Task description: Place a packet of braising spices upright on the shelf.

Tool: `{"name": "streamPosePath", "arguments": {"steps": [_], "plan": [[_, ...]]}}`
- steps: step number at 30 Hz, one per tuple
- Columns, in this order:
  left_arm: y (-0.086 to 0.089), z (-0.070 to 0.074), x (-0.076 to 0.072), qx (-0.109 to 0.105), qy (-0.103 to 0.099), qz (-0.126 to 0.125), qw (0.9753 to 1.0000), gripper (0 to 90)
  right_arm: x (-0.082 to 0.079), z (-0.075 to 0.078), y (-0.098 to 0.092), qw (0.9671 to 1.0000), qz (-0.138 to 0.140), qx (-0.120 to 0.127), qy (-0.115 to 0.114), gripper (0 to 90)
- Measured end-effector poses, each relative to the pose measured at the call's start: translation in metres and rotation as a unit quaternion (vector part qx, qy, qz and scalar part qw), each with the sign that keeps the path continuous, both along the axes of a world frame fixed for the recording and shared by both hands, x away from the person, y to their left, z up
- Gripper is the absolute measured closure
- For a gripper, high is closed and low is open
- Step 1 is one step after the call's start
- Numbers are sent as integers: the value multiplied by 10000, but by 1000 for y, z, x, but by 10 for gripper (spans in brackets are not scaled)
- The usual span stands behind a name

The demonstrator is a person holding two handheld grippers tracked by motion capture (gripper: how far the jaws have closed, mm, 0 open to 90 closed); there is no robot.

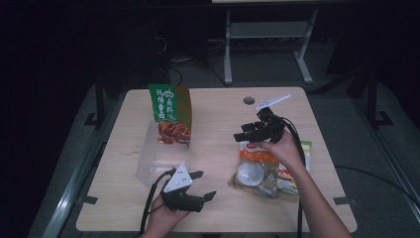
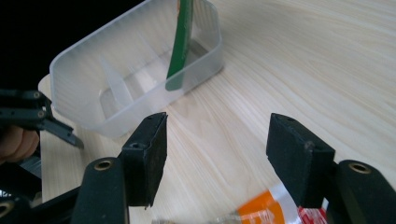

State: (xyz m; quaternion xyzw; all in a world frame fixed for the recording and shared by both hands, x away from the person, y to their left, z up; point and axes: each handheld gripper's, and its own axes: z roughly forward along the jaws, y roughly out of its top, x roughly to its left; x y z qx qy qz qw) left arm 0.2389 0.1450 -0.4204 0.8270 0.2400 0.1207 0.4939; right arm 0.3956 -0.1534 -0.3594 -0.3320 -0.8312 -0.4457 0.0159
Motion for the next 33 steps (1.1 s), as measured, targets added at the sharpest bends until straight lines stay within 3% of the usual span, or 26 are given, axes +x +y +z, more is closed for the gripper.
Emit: {"name": "streamPosePath", "arguments": {"steps": [3, 8, 14, 25, 33], "plan": [[0, 0, 0, -27, 4, 6, 10000, 254, -5, 0, -8, 9999, -53, -73, 73, 374], [2, 2, -1, 53, -20, -24, 10000, 254, -15, -1, -24, 9999, -132, -43, 5, 378], [0, 1, -1, -41, 25, 12, 10000, 254, -27, -6, -42, 9996, -257, -81, 74, 380], [-1, -1, -1, -44, 63, -43, 10000, 253, -49, -20, -79, 9975, -584, -323, 218, 388], [-1, -1, -2, -34, 93, -36, 9999, 254, -57, -37, -98, 9950, -826, -454, 334, 392]]}}
